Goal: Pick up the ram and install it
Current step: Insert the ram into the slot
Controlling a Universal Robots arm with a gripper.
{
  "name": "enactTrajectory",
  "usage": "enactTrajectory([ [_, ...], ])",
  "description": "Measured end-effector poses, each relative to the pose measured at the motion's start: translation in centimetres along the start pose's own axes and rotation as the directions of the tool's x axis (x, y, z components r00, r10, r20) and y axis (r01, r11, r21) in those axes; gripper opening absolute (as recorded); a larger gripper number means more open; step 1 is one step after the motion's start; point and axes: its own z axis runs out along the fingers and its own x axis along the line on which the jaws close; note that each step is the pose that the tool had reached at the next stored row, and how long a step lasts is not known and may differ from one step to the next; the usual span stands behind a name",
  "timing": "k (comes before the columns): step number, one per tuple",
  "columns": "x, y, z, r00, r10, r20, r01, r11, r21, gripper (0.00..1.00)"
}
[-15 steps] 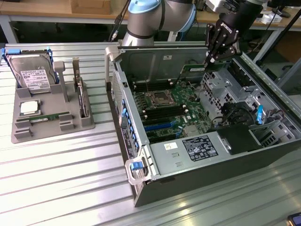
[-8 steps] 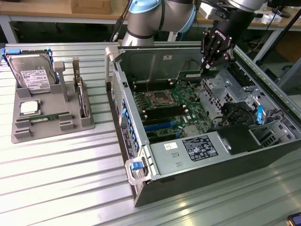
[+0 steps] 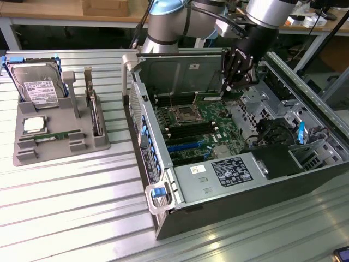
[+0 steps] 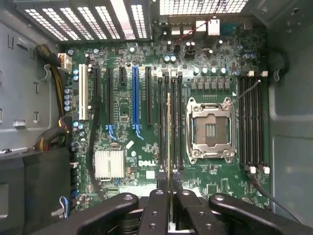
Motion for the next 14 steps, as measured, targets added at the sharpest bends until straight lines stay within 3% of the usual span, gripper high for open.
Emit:
enactTrajectory([
  [2, 0.3, 0.82, 0.66, 1.0, 0.0, 0.0, 0.0, 1.0, 0.0, 0.13],
  [4, 0.4, 0.9, 0.95, 1.0, 0.0, 0.0, 0.0, 1.0, 0.0, 0.13],
  [8, 0.6, 0.96, 2.43, 1.0, 0.0, -0.0001, 0.0, 1.0, 0.0, 0.13],
  [14, 0.9, 1.74, 4.4, 1.0, 0.0, -0.0002, 0.0, 1.0, 0.0, 0.13],
])
